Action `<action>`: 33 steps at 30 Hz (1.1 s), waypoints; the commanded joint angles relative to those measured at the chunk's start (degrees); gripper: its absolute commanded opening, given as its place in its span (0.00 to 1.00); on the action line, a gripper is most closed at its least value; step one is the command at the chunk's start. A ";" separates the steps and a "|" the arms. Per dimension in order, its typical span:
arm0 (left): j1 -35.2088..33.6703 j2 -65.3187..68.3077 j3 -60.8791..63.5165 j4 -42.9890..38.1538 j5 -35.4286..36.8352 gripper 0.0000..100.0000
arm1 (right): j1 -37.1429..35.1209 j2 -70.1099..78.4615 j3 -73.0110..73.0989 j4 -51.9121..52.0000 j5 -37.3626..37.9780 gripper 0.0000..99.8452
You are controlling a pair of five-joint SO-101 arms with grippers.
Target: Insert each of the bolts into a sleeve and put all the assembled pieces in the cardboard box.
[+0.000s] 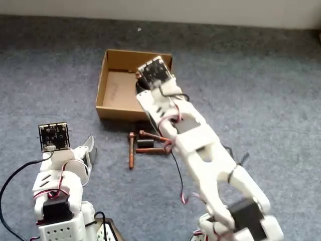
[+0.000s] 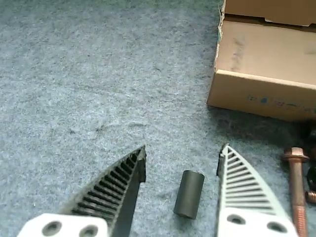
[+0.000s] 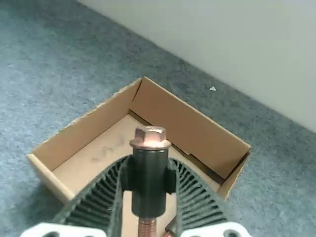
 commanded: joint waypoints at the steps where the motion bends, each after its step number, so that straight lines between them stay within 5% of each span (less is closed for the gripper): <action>1: -0.40 -0.48 -0.31 -1.23 0.00 0.25 | 2.77 13.58 -16.04 -1.45 0.44 0.01; 9: -0.31 -0.48 -0.31 -1.14 0.00 0.25 | 3.12 20.18 -23.25 2.15 0.26 0.18; 26: -0.31 -0.48 -0.22 -1.05 -0.09 0.25 | 1.45 3.74 -25.01 51.30 0.79 0.18; 33: -0.13 -0.48 0.31 -1.32 -0.09 0.25 | -11.82 9.45 -18.86 59.74 18.29 0.18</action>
